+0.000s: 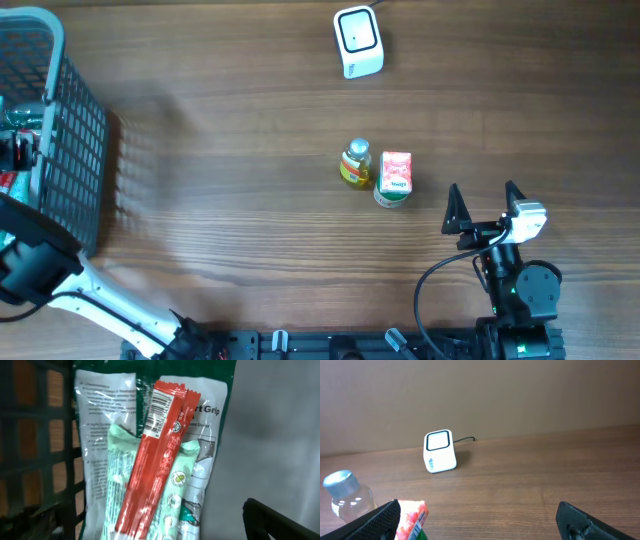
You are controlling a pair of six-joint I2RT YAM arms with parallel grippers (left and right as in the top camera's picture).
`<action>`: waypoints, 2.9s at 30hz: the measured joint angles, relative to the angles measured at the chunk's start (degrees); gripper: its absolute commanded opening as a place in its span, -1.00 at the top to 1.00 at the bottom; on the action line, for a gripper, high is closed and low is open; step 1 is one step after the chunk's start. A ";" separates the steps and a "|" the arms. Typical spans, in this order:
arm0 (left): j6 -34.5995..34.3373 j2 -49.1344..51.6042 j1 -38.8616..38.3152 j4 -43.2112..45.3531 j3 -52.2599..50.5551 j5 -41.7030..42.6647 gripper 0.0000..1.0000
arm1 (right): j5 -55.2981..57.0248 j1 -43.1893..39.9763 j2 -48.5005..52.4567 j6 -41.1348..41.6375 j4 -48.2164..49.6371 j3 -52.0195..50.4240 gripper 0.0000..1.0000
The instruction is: Scan the item barcode
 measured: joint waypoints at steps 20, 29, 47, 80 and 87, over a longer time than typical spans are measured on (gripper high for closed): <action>4.28 5.20 0.52 2.64 -3.67 -4.63 -1.00 | 0.00 0.00 0.00 0.00 0.00 0.00 -0.99; 2.23 4.33 0.50 6.19 -7.02 -5.27 0.14 | 0.00 0.00 0.00 0.02 0.00 0.00 -1.00; -9.20 -13.68 0.74 12.63 -9.46 11.19 0.31 | 0.00 0.00 0.00 0.00 0.00 0.00 -1.00; -22.64 2.71 2.99 26.56 -9.29 7.10 -0.12 | 0.00 0.00 0.00 0.00 0.00 0.00 -1.00; -22.84 7.41 2.97 29.73 -9.20 7.04 0.92 | 0.00 0.00 0.00 0.00 0.00 0.00 -1.00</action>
